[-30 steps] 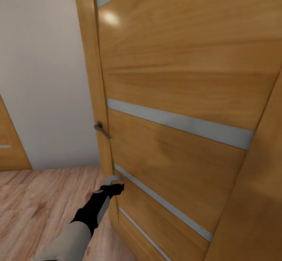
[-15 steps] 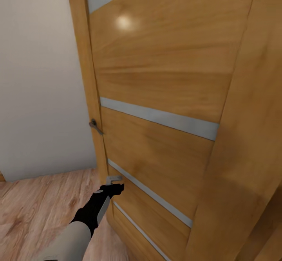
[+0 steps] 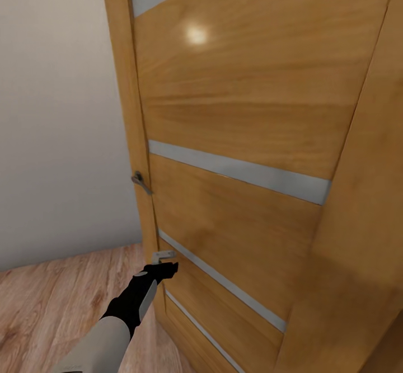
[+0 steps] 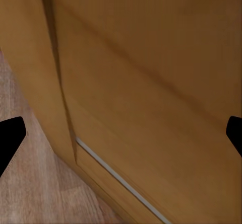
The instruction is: Move the two storage containers from the living room to the garage. In the garage, place one container on the floor and stack the other container on top of it (either order is fine).
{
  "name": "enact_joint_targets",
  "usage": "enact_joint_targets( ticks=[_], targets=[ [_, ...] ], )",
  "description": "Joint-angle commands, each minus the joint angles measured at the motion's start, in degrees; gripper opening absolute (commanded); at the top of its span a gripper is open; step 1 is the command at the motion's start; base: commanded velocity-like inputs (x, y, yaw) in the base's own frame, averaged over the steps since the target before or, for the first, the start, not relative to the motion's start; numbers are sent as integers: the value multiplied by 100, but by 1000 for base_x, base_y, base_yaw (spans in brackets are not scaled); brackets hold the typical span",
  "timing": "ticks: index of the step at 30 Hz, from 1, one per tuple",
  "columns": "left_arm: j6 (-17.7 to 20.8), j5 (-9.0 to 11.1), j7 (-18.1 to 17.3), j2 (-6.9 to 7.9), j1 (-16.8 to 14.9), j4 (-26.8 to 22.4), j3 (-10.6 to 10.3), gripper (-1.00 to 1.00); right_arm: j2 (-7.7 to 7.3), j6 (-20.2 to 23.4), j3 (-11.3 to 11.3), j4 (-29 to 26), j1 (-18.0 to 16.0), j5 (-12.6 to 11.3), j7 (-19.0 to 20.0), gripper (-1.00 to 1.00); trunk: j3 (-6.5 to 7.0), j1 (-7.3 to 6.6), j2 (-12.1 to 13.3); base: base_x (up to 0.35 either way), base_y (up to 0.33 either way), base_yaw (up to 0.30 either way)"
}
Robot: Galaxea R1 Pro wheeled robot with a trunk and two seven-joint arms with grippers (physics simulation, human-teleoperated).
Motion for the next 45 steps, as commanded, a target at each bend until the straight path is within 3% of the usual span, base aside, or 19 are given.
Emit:
enact_joint_targets(
  ticks=[1, 11, 35, 45],
  targets=[
    [30, -36, -6, -7, -2, -11, 30, 100, -2, -21, -5, 7, -3, 10, 7, 100, -5, 1, -3, 20, 30, -1],
    [29, -36, -6, -7, -2, -10, 30, 100, -2, -20, -5, -3, -3, 23, 6, 100, -5, 1, -3, 3, 4, -25],
    [28, -36, -6, -7, -2, -6, 27, 100, -2, -29, -14, -3, -3, 15, 7, 100, -5, 1, -3, 0, 0, -261],
    [28, -36, -6, -7, -2, -7, 22, 100, -2, -25, -14, -3, -3, 15, 0, 100, -5, 1, -3, 0, 0, -25]
  ],
)
